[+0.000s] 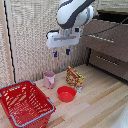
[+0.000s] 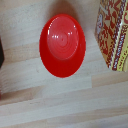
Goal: Compassionately, move the pinch receptors towards pink recepticle. Embrace the recepticle delicately and rise accordingly. Progress forward guided by applied tension and move towards the highest section of the storage unit. Place the recepticle delicately and shut the storage unit.
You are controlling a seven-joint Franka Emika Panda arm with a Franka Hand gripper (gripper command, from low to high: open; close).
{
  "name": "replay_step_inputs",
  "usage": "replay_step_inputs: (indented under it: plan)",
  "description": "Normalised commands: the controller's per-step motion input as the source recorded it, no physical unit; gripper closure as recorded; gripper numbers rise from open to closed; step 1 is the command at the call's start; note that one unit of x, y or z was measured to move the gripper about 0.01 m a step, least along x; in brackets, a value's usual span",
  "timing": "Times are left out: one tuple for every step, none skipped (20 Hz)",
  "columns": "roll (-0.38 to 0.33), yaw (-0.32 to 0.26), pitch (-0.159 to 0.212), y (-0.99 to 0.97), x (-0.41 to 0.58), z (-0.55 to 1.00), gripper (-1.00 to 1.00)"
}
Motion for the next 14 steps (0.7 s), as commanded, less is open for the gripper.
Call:
replay_step_inputs:
  plan:
    - [0.000, 0.039, -0.042, 0.00, 0.240, 0.20, -1.00]
    - [0.000, 0.000, 0.014, 0.00, 0.174, -0.06, -1.00]
    - [0.000, 0.000, 0.014, 0.00, 0.174, -0.06, -1.00]
    - [0.000, 0.000, 0.000, 0.00, 0.283, 0.00, -1.00]
    - [0.000, 0.000, 0.000, 0.01, 0.314, -0.04, -1.00]
    - [0.000, 0.000, 0.001, 0.00, 0.354, -0.06, -1.00]
    - [0.000, 0.000, 0.013, 0.00, 0.414, -0.06, -1.00]
    - [0.000, 0.000, 0.017, 0.01, 0.443, -0.06, -1.00]
    - [0.000, 0.000, 0.019, 0.03, 0.483, -0.04, -1.00]
    - [0.000, 0.000, 0.020, 0.02, 0.503, -0.05, -1.00]
    - [0.000, 0.000, 0.025, 0.00, 0.523, -0.07, -1.00]
    - [0.000, 0.000, 0.027, 0.00, 0.566, -0.08, -1.00]
    - [0.000, 0.000, 0.026, 0.00, 0.594, -0.10, -1.00]
    - [0.000, 0.000, 0.038, 0.00, 0.643, -0.13, -1.00]
